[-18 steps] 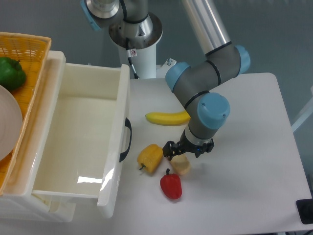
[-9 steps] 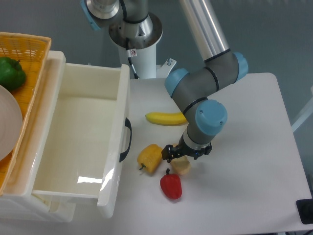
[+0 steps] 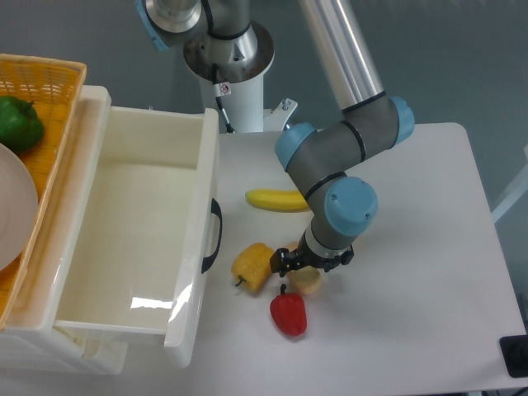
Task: Pick up the square bread
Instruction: 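Close the gripper on the rectangular bread piece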
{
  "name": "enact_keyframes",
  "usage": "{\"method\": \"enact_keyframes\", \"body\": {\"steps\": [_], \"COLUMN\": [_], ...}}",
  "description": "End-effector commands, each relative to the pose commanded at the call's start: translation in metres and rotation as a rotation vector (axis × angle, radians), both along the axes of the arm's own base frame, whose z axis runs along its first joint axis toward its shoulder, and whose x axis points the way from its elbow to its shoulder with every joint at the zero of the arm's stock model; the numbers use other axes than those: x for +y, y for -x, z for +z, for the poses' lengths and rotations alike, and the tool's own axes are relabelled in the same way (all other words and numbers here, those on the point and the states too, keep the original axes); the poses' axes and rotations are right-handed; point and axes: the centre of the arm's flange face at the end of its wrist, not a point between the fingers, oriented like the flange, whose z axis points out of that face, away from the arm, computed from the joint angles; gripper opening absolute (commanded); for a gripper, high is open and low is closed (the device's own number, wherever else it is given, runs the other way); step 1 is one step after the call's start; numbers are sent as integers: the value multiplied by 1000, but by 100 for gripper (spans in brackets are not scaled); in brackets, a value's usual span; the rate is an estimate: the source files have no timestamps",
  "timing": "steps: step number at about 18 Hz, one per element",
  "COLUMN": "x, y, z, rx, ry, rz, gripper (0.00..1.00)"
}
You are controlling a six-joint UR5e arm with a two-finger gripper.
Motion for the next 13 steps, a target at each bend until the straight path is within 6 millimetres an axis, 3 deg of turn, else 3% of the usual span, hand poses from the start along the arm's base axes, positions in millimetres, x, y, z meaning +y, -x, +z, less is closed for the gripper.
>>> {"method": "enact_keyframes", "body": {"steps": [4, 6, 12, 13], "x": [3, 3, 4, 4], "y": [-2, -1, 1, 1], "z": [-4, -2, 1, 2], "rx": [4, 6, 12, 14], "ry": [2, 0, -5, -5], "rz": [3, 4, 7, 4], "gripper": [100, 89, 20, 14]}}
